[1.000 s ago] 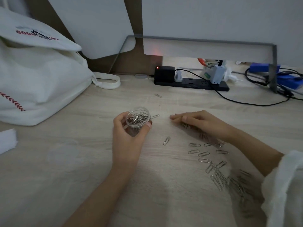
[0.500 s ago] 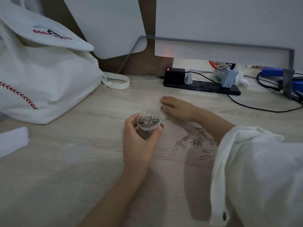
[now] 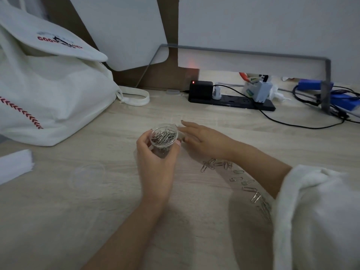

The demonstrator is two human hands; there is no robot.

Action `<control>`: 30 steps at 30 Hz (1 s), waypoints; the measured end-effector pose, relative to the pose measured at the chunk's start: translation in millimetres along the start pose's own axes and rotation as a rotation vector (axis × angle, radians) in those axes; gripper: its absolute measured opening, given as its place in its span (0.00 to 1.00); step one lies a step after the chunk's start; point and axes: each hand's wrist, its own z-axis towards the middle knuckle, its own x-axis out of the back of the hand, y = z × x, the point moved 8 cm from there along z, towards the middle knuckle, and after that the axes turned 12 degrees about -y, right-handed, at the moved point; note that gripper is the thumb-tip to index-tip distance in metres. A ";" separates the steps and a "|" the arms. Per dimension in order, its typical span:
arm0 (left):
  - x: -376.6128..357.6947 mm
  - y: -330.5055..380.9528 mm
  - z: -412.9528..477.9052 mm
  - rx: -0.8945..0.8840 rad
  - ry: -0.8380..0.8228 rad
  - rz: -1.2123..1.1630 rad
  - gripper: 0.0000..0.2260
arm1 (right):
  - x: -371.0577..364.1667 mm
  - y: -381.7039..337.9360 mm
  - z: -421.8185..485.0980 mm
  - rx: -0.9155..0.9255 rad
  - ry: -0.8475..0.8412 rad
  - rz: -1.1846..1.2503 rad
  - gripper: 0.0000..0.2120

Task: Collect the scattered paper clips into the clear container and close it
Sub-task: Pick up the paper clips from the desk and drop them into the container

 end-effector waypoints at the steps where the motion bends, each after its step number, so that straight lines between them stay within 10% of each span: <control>1: 0.7 -1.3 0.7 -0.001 0.005 -0.004 0.28 | -2.9 -8.0 10.5 0.029 0.009 -0.027 0.22; 17: -13.9 1.7 -1.7 0.022 -0.145 0.048 0.25 | -42.8 25.2 -126.2 -0.052 -0.114 -0.241 0.31; 30: -61.4 12.6 -54.9 -0.076 -0.650 0.384 0.24 | -38.1 27.7 -210.3 -0.129 -0.102 0.131 0.26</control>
